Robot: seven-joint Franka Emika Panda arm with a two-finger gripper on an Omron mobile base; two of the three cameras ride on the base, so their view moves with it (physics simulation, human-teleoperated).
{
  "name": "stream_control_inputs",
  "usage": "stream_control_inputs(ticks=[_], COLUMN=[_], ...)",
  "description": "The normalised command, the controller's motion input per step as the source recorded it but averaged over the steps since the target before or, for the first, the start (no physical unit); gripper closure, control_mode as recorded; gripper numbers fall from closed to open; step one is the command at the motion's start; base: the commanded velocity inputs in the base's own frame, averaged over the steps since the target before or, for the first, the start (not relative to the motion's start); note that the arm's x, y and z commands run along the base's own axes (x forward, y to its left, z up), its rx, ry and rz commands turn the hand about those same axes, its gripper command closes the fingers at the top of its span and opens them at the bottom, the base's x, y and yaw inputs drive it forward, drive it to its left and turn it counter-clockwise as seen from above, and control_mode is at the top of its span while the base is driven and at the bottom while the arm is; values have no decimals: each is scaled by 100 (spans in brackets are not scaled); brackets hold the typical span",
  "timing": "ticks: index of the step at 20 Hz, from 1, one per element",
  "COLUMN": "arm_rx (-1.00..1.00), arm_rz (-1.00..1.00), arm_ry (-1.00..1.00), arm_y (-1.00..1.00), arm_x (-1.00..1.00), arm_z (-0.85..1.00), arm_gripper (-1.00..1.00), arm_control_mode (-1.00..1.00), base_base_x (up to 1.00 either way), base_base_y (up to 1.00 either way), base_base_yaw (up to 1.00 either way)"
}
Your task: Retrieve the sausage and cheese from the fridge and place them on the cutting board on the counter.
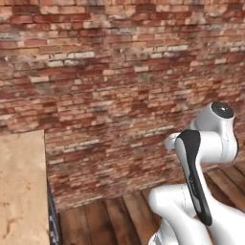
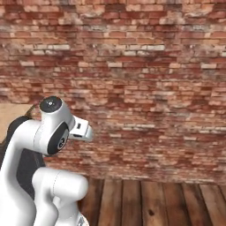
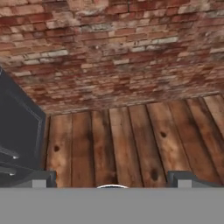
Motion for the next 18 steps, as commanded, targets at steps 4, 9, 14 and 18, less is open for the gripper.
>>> stream_control_inputs(ticks=[4,9,14,18], arm_rx=[0,0,0,0], arm_rz=[0,0,0,0], arm_ry=[0,0,0,0], arm_y=[0,0,0,0], arm_x=[0,0,0,0], arm_z=[0,0,0,0], arm_gripper=[-100,-100,-100,-100], arm_control_mode=[100,100,100,100], base_base_x=[46,42,46,43], base_base_y=[6,7,8,8], base_base_yaw=[-50,-55,-53,-56])
